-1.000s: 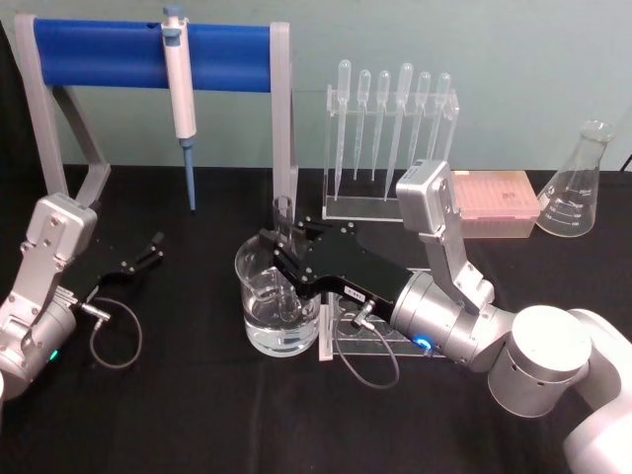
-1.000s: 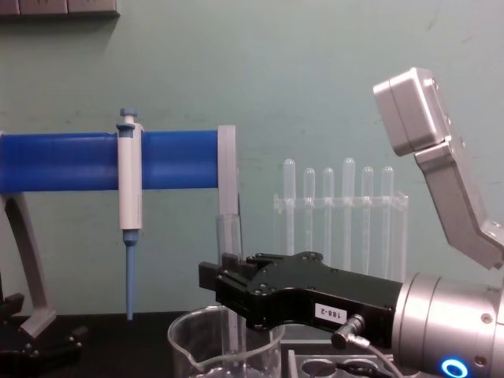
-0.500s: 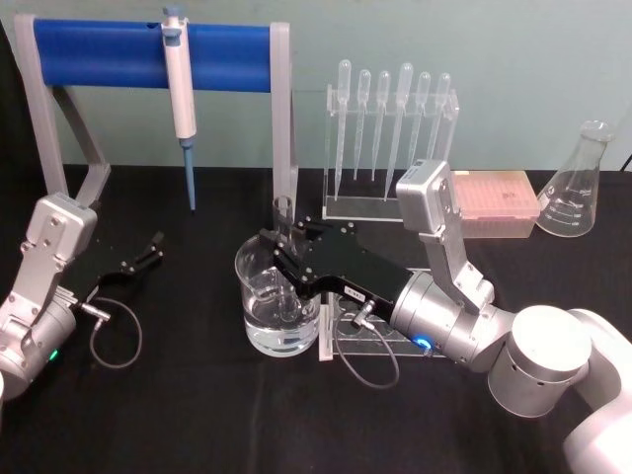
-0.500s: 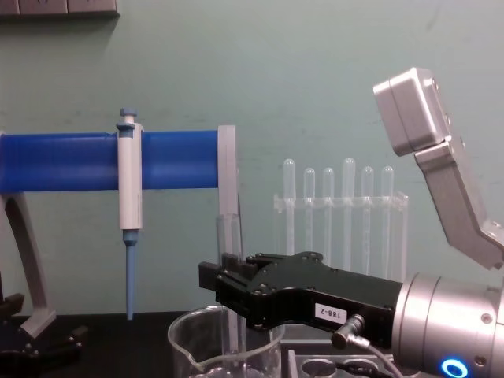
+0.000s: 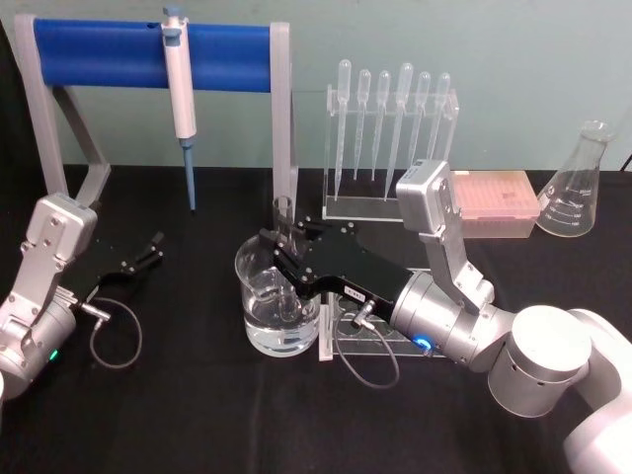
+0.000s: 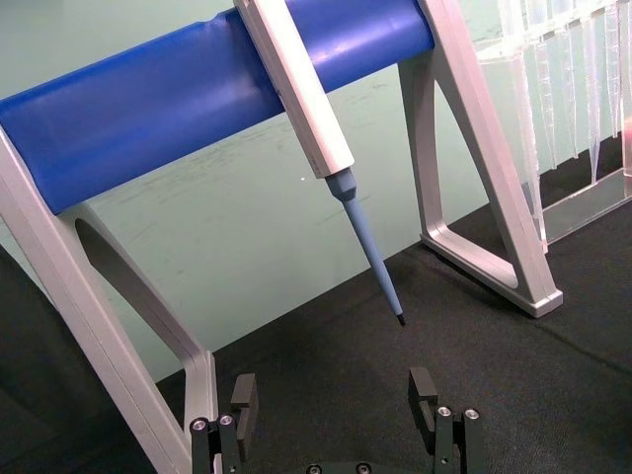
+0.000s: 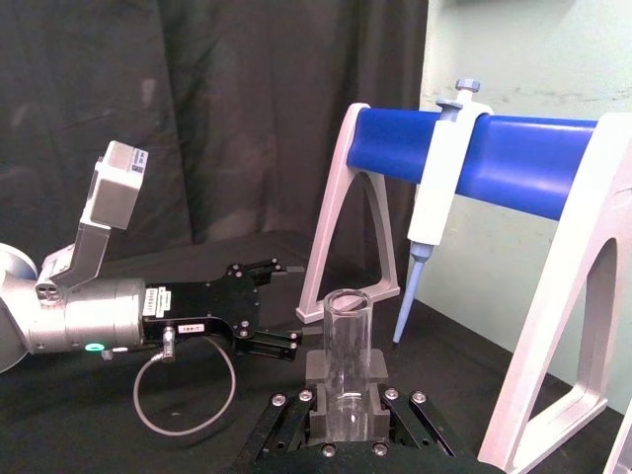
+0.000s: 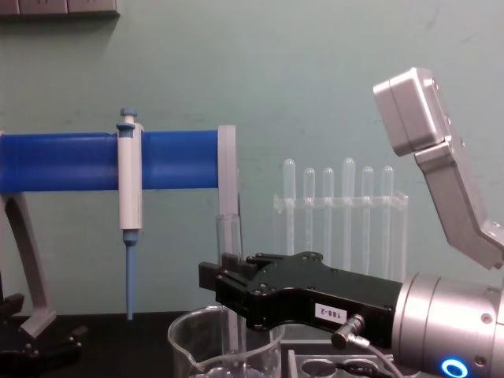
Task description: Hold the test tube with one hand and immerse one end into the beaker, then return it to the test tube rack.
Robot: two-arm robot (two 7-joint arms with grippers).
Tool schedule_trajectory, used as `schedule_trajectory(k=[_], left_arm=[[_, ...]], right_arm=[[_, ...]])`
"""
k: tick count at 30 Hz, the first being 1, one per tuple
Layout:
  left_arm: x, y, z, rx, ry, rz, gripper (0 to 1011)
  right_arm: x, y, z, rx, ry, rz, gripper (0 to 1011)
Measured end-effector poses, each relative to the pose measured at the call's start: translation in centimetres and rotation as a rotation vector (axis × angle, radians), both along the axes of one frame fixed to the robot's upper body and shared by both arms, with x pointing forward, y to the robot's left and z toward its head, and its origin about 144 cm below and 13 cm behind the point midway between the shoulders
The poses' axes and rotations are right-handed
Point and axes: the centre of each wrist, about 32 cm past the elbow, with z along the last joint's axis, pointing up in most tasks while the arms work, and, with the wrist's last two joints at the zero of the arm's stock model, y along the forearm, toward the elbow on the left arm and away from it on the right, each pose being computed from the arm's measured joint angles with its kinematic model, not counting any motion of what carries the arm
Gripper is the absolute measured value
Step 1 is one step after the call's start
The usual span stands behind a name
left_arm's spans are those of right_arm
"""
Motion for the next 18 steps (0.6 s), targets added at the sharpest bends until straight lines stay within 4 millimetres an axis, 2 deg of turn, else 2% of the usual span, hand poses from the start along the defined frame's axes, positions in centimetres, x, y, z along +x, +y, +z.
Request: schedule_trajectory(k=[18], left_arm=[[0.0,0.0,0.0,0.0,0.0,0.0,1000]], right_arm=[[0.0,0.0,0.0,0.0,0.0,0.0,225]])
